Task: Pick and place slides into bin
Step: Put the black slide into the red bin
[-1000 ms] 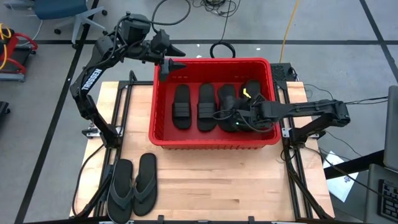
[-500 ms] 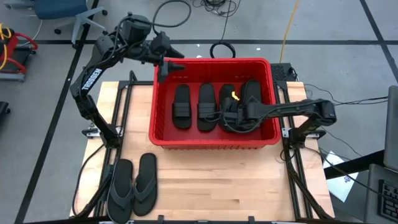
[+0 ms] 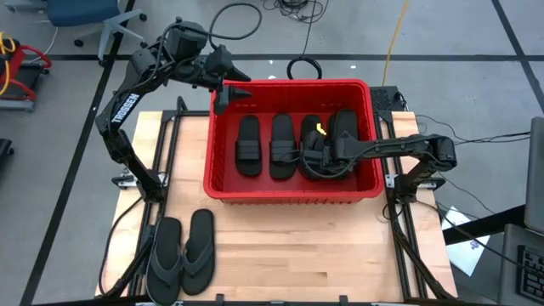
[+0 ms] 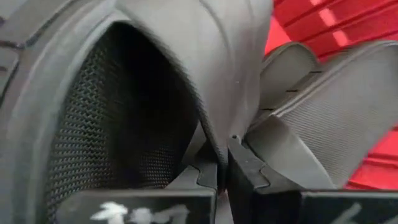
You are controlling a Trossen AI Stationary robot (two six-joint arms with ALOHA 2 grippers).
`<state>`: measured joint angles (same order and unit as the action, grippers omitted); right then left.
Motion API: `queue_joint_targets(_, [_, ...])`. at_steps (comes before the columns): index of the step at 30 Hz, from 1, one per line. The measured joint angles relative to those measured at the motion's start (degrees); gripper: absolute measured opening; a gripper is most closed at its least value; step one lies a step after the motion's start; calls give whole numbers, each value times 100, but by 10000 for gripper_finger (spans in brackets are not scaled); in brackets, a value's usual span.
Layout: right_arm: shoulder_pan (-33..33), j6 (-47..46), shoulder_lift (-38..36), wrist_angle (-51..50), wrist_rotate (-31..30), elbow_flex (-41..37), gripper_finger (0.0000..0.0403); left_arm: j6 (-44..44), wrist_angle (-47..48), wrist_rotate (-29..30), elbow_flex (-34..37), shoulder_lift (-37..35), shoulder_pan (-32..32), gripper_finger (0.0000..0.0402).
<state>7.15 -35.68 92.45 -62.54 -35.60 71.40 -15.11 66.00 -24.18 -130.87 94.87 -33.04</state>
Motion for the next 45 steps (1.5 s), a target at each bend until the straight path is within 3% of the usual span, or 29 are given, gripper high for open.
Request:
queue_joint_targets(6, [159, 487, 4, 333, 912, -9, 15, 8, 4, -137, 0, 0, 0, 228])
queue_joint_targets(15, [272, 1095, 2, 470, 1785, -13, 37, -48, 113, -145, 0, 0, 0, 228])
queue_joint_targets(24, [442, 1472, -11, 943, 2948, -20, 98, -115, 199, -249, 0, 0, 0, 228])
queue_joint_targets(31, [582, 1433, -16, 1005, 2995, -20, 140, -125, 201, -333, 1, 0, 0, 228])
queue_joint_targets(45, [863, 2693, -445, 1284, 3563, -17, 150, -223, 304, -335, 2, 0, 0, 228])
